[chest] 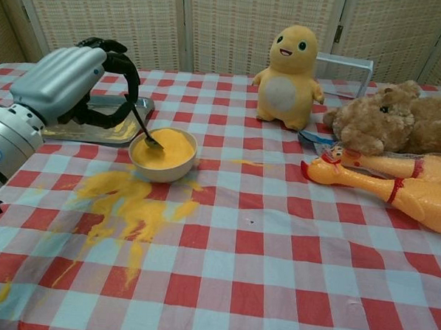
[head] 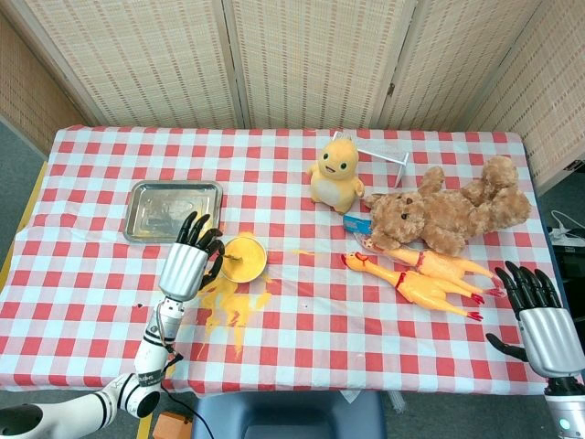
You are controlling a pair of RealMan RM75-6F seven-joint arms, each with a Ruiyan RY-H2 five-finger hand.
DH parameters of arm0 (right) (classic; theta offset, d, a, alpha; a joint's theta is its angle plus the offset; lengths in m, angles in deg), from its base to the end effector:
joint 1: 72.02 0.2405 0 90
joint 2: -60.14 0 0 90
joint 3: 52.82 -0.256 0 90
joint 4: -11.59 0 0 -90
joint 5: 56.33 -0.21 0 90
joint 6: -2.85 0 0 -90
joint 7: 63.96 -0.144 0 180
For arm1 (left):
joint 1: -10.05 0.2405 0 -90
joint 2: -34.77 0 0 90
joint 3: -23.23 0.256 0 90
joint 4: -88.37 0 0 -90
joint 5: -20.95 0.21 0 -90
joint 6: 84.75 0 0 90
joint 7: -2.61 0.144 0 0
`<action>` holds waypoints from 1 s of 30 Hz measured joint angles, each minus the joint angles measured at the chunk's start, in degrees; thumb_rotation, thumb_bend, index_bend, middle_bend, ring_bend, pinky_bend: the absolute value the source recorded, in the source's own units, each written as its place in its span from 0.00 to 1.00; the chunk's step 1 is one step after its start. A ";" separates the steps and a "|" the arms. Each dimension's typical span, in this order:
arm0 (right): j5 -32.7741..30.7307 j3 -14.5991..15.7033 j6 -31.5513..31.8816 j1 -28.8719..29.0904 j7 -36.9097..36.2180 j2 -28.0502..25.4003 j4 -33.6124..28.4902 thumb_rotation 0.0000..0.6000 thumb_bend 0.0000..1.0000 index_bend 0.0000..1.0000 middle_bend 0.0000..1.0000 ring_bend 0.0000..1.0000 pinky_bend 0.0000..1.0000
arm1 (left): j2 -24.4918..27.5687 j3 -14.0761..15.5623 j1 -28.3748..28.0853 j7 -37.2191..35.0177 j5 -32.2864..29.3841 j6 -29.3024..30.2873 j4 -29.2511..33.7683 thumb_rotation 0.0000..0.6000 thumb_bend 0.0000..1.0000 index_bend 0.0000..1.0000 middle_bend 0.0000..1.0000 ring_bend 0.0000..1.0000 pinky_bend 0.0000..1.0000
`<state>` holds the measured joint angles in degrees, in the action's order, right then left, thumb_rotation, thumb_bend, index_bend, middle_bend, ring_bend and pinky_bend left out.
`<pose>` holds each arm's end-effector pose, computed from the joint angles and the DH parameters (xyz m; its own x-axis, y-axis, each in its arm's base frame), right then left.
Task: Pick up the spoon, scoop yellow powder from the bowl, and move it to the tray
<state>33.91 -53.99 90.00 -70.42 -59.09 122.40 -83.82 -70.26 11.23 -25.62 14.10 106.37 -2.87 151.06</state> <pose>-0.3029 -0.1567 0.1612 0.4578 -0.0160 0.8889 -0.8888 -0.0334 0.4571 -0.1516 0.3310 -0.0158 0.3070 -0.2337 0.9226 0.8424 -0.3844 -0.3777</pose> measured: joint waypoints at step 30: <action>1.33 0.50 0.80 -0.31 -0.08 -0.24 -0.39 1.00 0.02 0.00 0.00 0.00 0.00 | 5.33 2.38 2.26 7.38 -2.30 -4.09 14.71 1.00 0.77 0.84 0.34 0.09 0.06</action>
<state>35.24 -53.49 90.80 -70.72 -59.18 122.16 -84.21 -64.92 13.61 -23.36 21.48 104.07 -6.97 165.77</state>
